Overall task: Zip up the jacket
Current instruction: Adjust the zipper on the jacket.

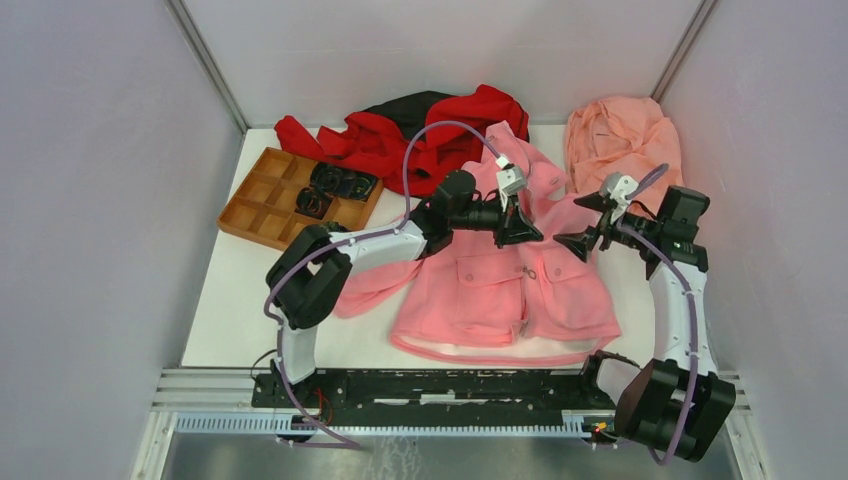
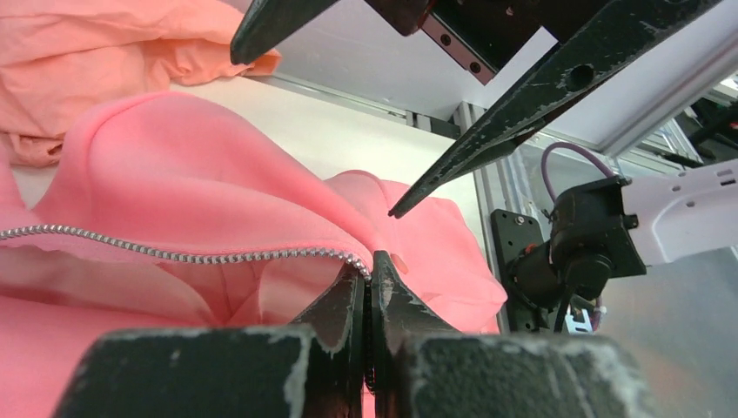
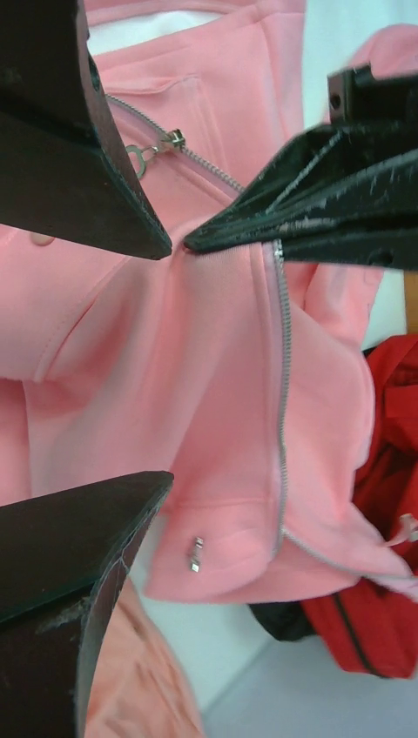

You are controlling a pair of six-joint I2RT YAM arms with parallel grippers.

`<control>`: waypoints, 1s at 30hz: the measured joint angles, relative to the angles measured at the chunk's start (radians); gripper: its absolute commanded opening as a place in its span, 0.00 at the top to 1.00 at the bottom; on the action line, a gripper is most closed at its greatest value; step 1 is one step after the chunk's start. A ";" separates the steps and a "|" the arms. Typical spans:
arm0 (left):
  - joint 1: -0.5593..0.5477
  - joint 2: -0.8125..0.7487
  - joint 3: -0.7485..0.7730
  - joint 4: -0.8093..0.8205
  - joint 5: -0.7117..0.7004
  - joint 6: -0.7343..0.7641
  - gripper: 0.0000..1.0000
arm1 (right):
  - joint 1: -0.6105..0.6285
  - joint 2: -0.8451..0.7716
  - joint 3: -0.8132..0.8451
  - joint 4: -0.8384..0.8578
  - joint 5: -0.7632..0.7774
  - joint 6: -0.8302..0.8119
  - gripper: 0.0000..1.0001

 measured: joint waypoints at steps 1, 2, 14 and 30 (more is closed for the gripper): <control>0.002 -0.003 0.000 0.005 0.017 0.010 0.98 | 0.000 -0.003 0.020 -0.047 -0.018 -0.064 0.02; 0.005 -0.003 0.000 0.011 0.034 0.013 0.98 | 0.000 -0.008 0.037 -0.093 -0.033 -0.130 0.02; 0.026 -0.003 -0.015 0.129 0.202 -0.029 0.97 | 0.125 -0.033 0.135 -0.488 -0.003 -0.616 0.02; 0.048 0.026 -0.053 0.402 0.134 -0.360 0.98 | 0.159 -0.223 0.100 -0.750 0.062 -0.927 0.29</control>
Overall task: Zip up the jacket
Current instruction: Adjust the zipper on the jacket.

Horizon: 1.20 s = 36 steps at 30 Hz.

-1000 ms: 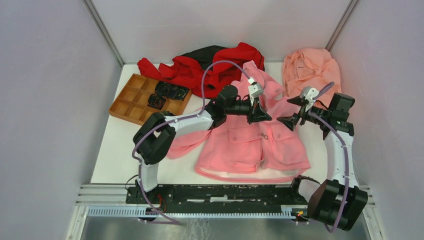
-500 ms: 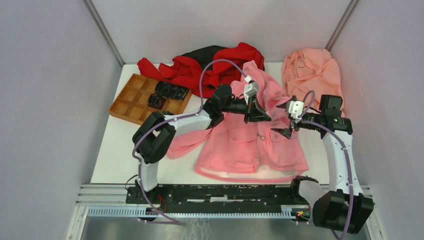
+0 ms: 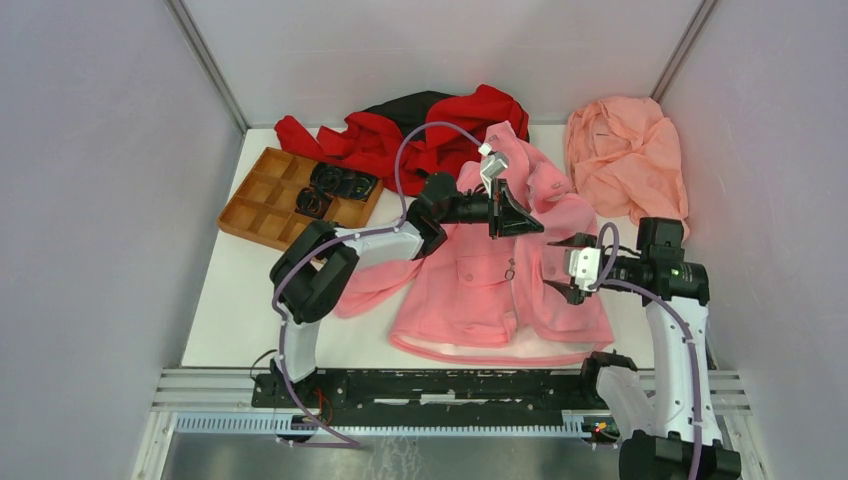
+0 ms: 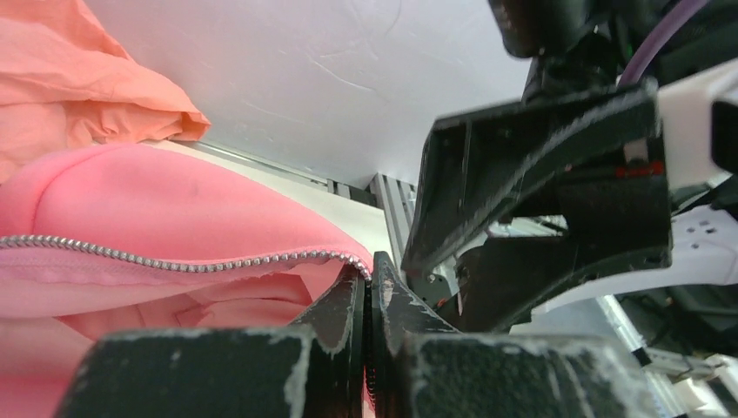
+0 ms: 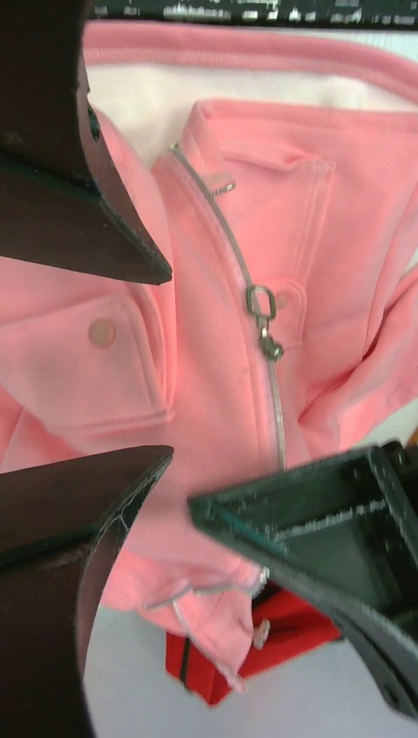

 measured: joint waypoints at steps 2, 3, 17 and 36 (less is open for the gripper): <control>0.000 0.013 0.000 0.023 -0.024 -0.042 0.98 | 0.008 0.000 -0.025 -0.013 -0.003 -0.002 0.33; 0.000 0.019 0.000 0.034 -0.039 -0.064 0.98 | 0.018 0.005 -0.042 -0.018 -0.014 0.003 0.35; -0.008 0.024 -0.003 0.100 -0.176 -0.210 0.98 | 0.050 0.117 -0.210 0.142 -0.205 0.377 0.46; -0.020 0.024 -0.003 0.104 -0.285 -0.294 0.98 | 0.054 0.064 -0.322 0.644 -0.171 1.066 0.46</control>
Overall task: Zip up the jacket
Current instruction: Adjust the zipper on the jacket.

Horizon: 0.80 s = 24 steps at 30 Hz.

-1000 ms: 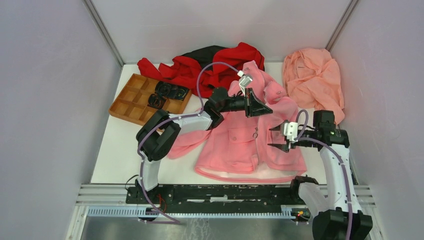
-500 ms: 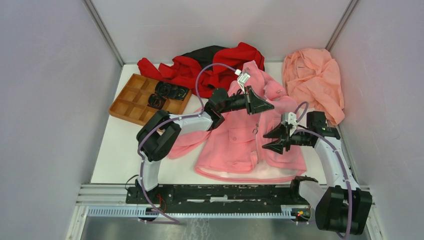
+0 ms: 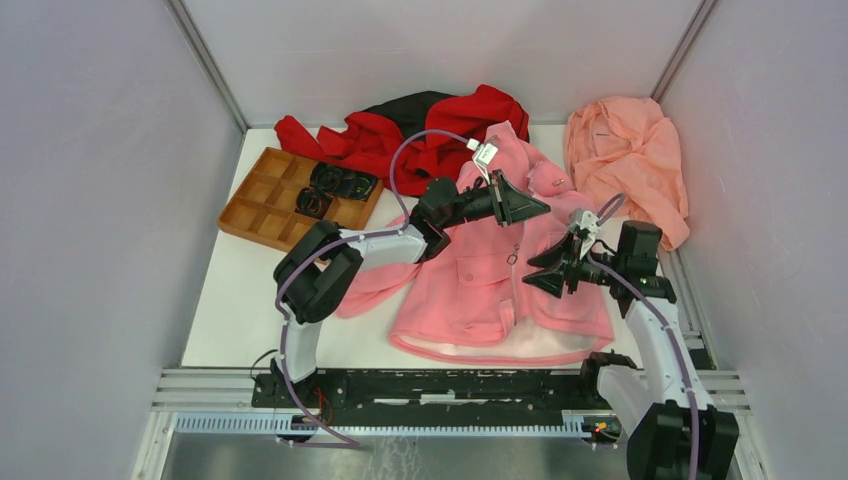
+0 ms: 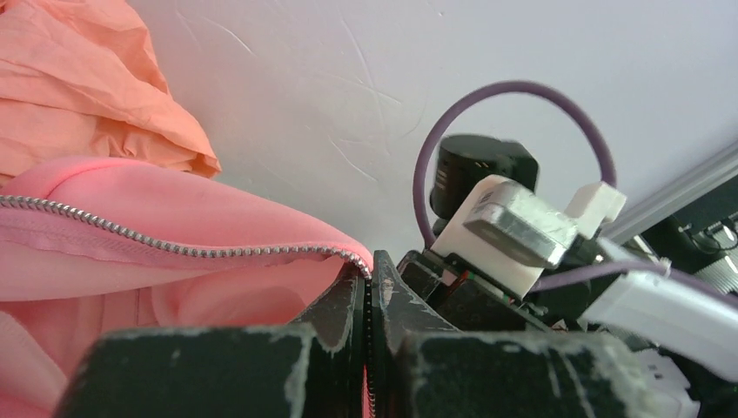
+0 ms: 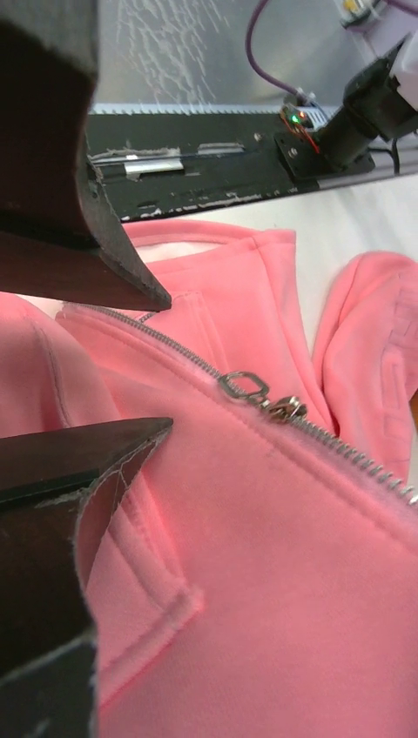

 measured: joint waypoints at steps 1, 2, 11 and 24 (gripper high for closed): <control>-0.001 0.000 0.000 0.001 -0.008 -0.005 0.98 | 0.002 -0.024 -0.030 0.080 0.017 0.087 0.46; -0.002 0.000 0.000 0.001 -0.013 -0.010 0.98 | 0.005 -0.058 -0.075 0.182 0.037 0.200 0.47; -0.006 0.000 0.000 0.021 -0.063 -0.077 0.98 | 0.084 -0.156 -0.264 0.715 0.152 0.874 0.48; -0.006 0.001 0.000 0.077 -0.071 -0.129 0.98 | 0.092 -0.141 -0.341 1.057 0.210 1.283 0.61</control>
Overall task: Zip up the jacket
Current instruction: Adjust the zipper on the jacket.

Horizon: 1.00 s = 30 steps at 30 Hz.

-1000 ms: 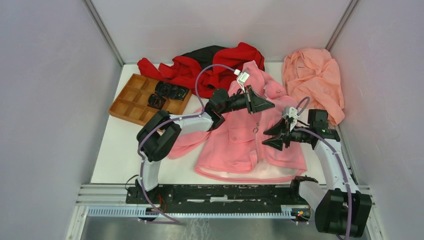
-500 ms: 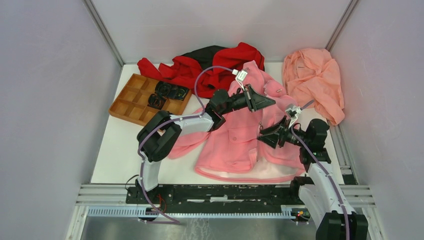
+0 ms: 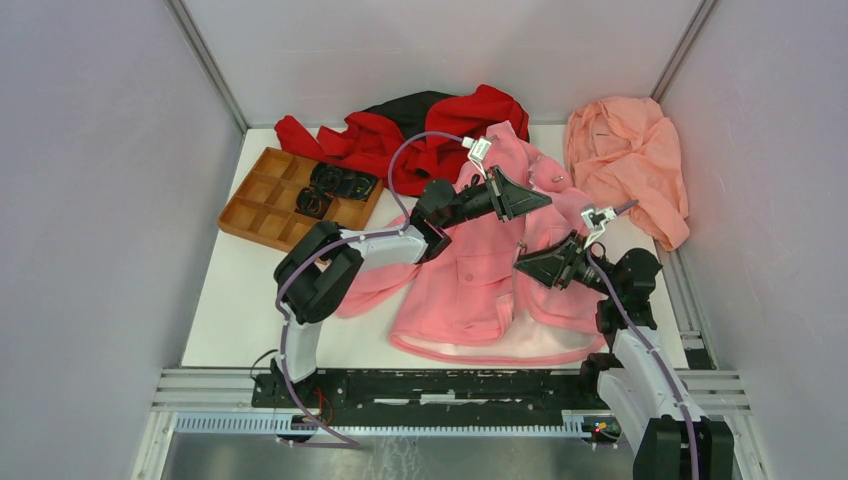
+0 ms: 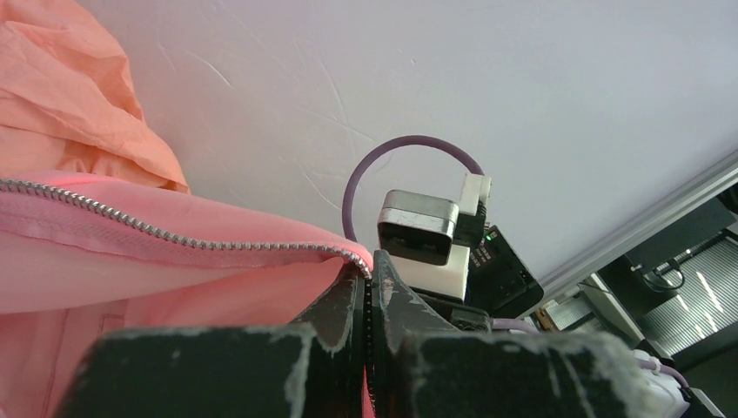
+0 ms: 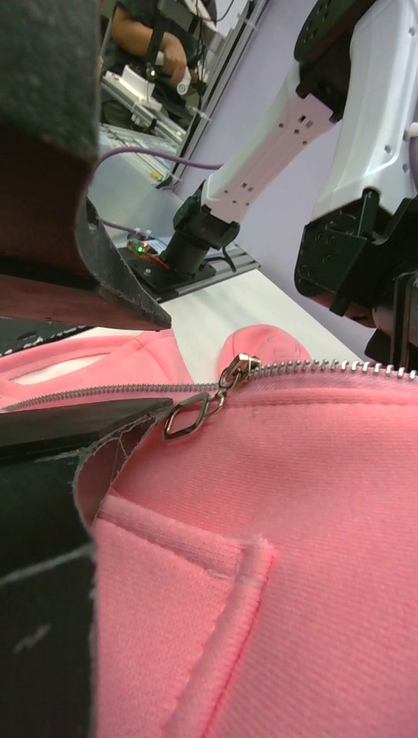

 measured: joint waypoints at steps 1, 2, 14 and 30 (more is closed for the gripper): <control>0.000 0.000 0.000 0.002 0.002 0.000 0.98 | 0.001 0.000 0.000 0.011 0.000 0.012 0.61; 0.000 0.000 0.000 0.002 0.002 0.000 0.98 | 0.001 0.000 0.000 0.017 0.000 0.021 0.61; 0.003 0.000 0.000 0.005 0.029 0.000 0.98 | 0.002 0.003 0.000 -0.070 0.016 -0.003 0.54; 0.005 0.000 0.000 0.024 0.050 0.000 0.98 | 0.003 0.061 0.005 -0.029 0.026 0.069 0.41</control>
